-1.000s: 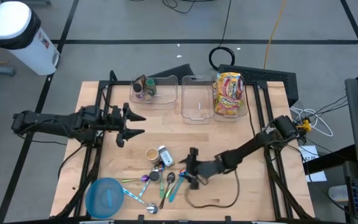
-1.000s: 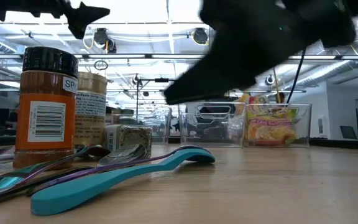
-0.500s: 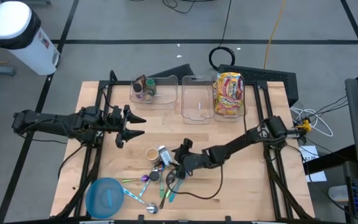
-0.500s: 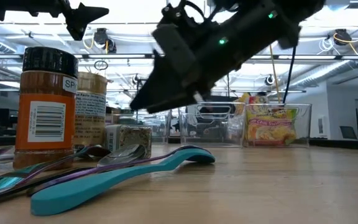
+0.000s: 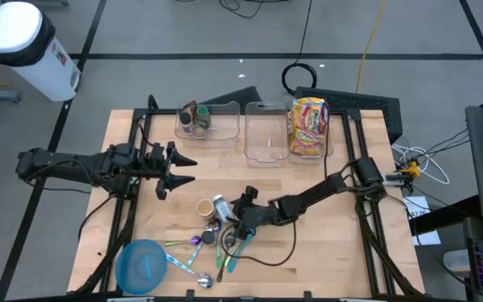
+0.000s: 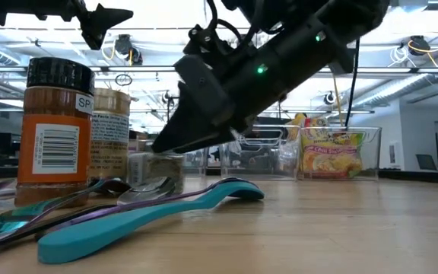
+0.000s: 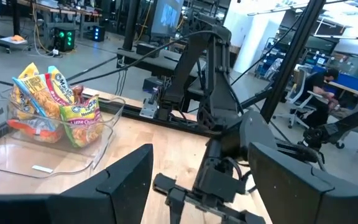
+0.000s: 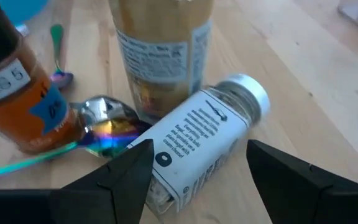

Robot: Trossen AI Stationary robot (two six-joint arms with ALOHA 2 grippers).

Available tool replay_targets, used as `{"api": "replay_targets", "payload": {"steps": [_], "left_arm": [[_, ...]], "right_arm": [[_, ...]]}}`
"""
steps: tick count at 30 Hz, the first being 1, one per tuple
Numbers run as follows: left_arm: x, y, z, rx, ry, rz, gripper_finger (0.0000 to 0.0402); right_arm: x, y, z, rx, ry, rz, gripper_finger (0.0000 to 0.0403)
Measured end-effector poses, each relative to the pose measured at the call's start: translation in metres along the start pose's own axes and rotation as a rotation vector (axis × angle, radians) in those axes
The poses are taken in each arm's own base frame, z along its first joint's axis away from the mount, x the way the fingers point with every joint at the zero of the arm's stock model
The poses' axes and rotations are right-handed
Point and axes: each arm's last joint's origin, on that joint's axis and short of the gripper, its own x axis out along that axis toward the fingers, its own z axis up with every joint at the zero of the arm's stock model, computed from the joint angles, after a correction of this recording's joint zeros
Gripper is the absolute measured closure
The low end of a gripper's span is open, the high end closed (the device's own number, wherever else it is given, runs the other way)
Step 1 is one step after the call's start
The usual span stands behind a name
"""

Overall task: Pick & Place Food Item
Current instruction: Put the white seasoning bottle into the left transparent bin

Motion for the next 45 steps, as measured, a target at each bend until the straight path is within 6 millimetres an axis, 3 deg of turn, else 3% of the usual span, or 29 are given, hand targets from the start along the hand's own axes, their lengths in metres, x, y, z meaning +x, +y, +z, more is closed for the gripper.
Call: {"api": "replay_targets", "payload": {"steps": [4, 11, 18, 28, 37, 41, 45], "left_arm": [[0.0, 0.0, 0.0, -0.002, 0.005, 0.002, 0.0131], [0.0, 0.0, 0.0, -0.002, 0.004, 0.002, 0.0131], [0.0, 0.0, 0.0, -0.001, 0.004, 0.002, 0.0131], [0.0, 0.0, 0.0, -0.001, 0.001, 0.001, 0.0131], [0.0, 0.0, 0.0, 0.0, 0.0, 0.001, 0.0131], [0.0, 0.0, 0.0, -0.002, 0.0, 0.001, 0.0131], [0.0, 0.0, 0.0, -0.001, -0.001, 0.001, 0.0131]], "right_arm": [[-0.005, -0.007, -0.002, 0.016, 0.077, -0.031, 0.0151], [-0.031, -0.017, 0.008, -0.011, 0.156, -0.093, 0.0151], [-0.049, -0.015, 0.019, 0.002, 0.128, -0.085, 0.0152], [-0.029, -0.011, 0.006, 0.004, 0.114, -0.032, 0.0151], [-0.019, -0.028, -0.01, -0.039, 0.145, -0.025, 0.015], [-0.017, -0.031, -0.024, -0.05, 0.215, 0.038, 0.0125], [-0.016, -0.033, -0.024, -0.041, 0.228, 0.084, 0.0088]]}}
